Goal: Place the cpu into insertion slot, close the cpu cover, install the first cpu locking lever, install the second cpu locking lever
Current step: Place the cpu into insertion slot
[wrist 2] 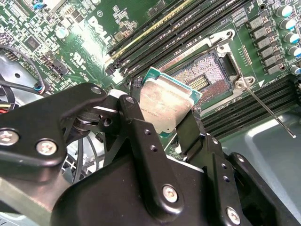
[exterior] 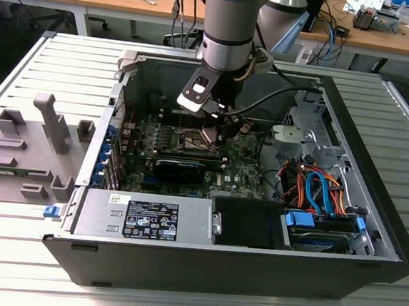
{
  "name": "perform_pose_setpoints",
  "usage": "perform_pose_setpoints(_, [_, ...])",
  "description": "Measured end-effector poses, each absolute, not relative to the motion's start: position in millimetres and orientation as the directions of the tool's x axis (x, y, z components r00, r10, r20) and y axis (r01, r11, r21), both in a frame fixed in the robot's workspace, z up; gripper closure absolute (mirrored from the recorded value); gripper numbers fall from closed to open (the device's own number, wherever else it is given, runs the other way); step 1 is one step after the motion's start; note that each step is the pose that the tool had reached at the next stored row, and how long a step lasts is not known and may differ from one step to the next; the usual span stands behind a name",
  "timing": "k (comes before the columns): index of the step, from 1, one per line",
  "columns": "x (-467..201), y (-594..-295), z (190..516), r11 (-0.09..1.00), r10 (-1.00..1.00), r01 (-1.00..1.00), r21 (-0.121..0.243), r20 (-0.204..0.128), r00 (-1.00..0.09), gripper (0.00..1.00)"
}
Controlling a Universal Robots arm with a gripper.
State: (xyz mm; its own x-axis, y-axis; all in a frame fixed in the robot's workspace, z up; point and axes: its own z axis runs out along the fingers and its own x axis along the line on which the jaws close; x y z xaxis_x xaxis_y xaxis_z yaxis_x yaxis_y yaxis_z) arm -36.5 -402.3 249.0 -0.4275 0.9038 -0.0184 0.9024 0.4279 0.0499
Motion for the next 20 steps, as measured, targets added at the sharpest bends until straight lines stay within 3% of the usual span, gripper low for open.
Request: perform_pose_setpoints(20, [-36.5,-402.2,248.9,0.396,0.918,0.917,0.05,-0.019,-0.396,0.45])
